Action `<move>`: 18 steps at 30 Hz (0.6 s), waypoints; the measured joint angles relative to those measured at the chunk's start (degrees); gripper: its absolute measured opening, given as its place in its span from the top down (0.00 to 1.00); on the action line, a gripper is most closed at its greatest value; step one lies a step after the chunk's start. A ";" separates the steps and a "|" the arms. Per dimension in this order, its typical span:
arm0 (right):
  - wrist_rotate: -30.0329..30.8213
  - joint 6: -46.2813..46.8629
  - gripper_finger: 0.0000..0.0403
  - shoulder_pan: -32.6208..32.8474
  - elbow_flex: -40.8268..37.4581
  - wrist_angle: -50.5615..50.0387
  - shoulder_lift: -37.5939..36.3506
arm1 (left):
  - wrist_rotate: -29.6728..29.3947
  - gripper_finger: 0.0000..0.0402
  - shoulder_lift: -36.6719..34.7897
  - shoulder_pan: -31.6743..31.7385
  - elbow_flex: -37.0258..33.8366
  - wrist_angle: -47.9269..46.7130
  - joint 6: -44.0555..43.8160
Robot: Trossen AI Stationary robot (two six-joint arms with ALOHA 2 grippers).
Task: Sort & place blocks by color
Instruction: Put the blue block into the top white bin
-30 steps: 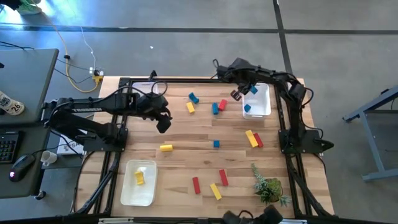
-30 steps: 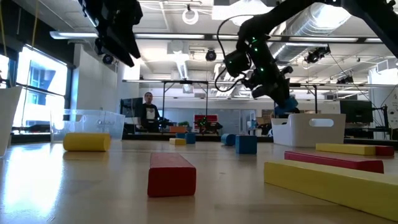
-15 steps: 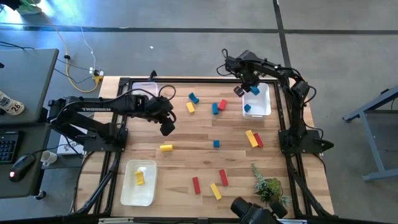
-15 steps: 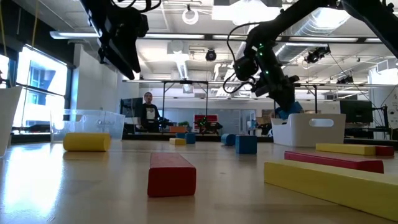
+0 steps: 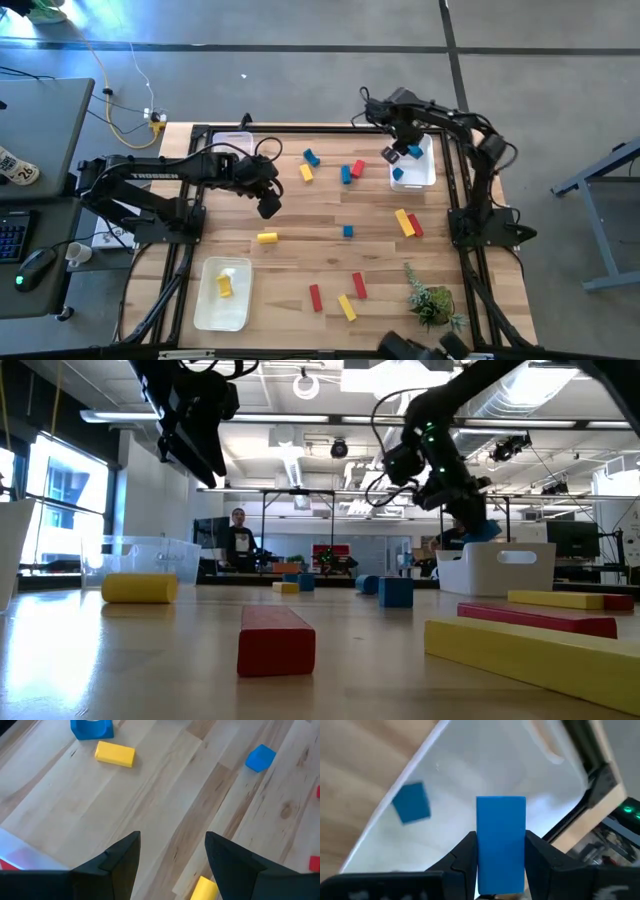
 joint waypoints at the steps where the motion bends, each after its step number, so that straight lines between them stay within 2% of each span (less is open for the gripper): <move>1: 0.80 -0.06 0.75 0.33 -3.19 1.53 -2.21 | -0.24 0.47 -0.01 0.00 0.00 0.10 -0.02; 4: 2.14 -1.22 0.75 0.88 -11.69 10.10 -9.73 | -0.94 0.47 -0.02 0.14 0.00 0.17 0.04; 7: -4.19 -0.85 0.75 0.26 -17.60 20.12 -15.85 | -0.94 0.47 0.22 0.15 0.00 0.28 0.29; 10: -6.05 1.78 0.75 -0.87 -22.32 27.29 -19.98 | 0.60 0.47 0.24 0.15 0.00 0.26 1.85; 18: -8.24 6.93 0.75 -2.90 -31.98 38.68 -21.43 | 3.68 0.47 0.24 0.15 -0.01 0.14 3.16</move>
